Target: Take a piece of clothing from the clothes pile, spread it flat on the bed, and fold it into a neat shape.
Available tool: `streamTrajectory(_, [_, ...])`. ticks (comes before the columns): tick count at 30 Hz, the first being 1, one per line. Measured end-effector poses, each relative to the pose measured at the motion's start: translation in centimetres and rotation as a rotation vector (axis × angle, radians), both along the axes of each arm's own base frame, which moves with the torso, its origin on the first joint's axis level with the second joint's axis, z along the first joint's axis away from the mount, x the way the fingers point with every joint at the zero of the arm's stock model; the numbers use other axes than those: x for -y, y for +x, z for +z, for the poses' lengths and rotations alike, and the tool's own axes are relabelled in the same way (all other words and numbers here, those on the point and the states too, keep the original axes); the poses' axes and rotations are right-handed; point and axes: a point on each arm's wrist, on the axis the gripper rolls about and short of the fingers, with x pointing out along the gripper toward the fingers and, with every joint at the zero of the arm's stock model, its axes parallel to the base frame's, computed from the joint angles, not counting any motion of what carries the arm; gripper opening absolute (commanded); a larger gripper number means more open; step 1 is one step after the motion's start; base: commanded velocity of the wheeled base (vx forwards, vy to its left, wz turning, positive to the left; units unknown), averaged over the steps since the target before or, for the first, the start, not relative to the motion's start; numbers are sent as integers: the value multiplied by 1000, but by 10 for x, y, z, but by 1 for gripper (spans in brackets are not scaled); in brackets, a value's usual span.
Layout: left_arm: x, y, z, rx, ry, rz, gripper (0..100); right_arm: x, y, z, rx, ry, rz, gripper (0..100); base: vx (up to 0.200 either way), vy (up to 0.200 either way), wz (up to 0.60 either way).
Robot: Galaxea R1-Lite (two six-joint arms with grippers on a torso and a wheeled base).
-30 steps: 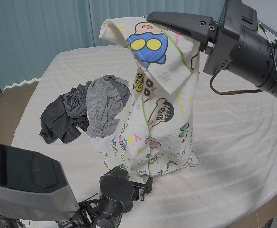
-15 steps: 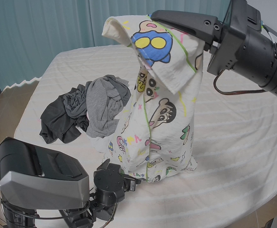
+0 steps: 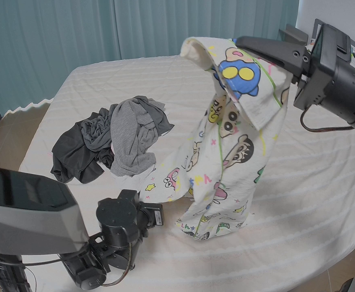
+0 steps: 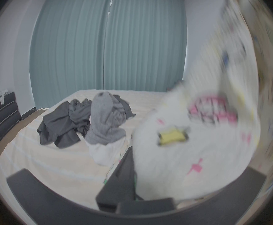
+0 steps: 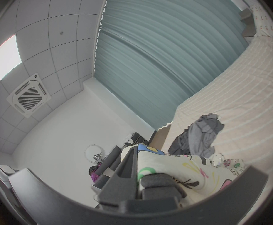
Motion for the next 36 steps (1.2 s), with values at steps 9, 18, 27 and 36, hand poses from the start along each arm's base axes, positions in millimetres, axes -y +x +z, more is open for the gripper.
streamTrajectory(9, [-44, -14, 77, 176, -110, 54, 0, 55, 8, -24, -49, -40, -214, 0, 0, 0, 0])
streamTrajectory(18, [-74, -33, 145, 233, -91, 94, 0, 86, -4, -20, -6, -27, -326, 0, 0, 0, 0])
streamTrajectory(27, [-107, -75, 217, 402, -196, 108, 0, 98, -33, 3, 165, -28, -335, 0, 0, 0, 0])
streamTrajectory(36, [-122, -98, 215, 421, -204, 101, 0, 96, -53, -1, 195, -26, -262, 0, -44, 0, 0])
